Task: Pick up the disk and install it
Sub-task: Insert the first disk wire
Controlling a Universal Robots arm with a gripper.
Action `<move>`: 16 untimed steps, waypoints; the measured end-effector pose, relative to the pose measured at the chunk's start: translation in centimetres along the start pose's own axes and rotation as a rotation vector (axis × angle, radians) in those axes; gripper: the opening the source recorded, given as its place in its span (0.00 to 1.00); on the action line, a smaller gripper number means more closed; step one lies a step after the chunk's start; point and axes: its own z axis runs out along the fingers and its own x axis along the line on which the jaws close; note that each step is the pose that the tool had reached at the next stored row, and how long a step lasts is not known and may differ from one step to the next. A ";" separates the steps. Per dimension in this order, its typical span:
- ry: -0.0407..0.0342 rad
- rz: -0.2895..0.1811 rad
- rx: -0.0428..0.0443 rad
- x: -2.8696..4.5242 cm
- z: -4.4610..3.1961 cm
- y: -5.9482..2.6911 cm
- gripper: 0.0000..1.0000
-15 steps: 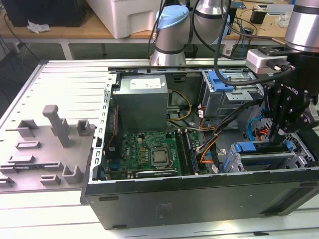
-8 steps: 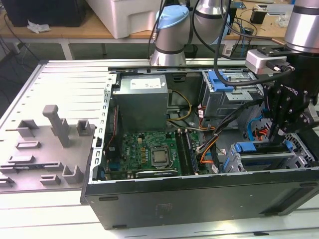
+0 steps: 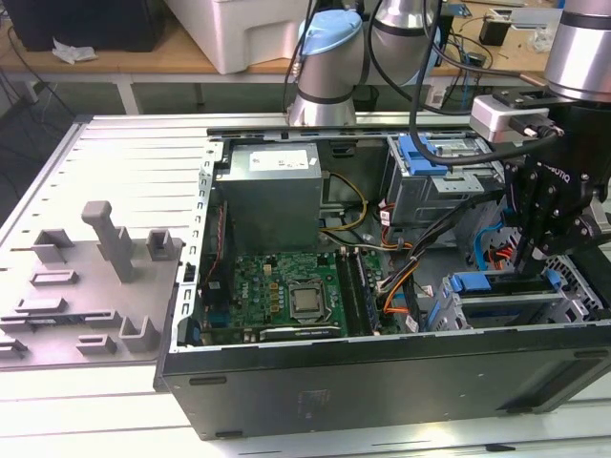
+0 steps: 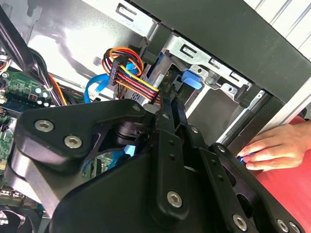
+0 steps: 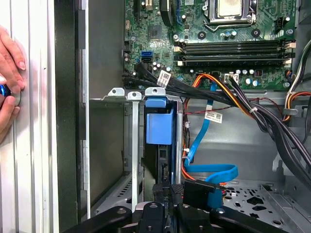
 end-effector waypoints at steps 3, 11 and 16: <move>-0.0001 0.000 0.0000 0.00 0.01 -0.03 0.17; -0.0004 0.001 0.0017 -0.02 0.09 -0.02 0.17; -0.0013 0.002 0.0019 0.02 0.12 -0.02 0.17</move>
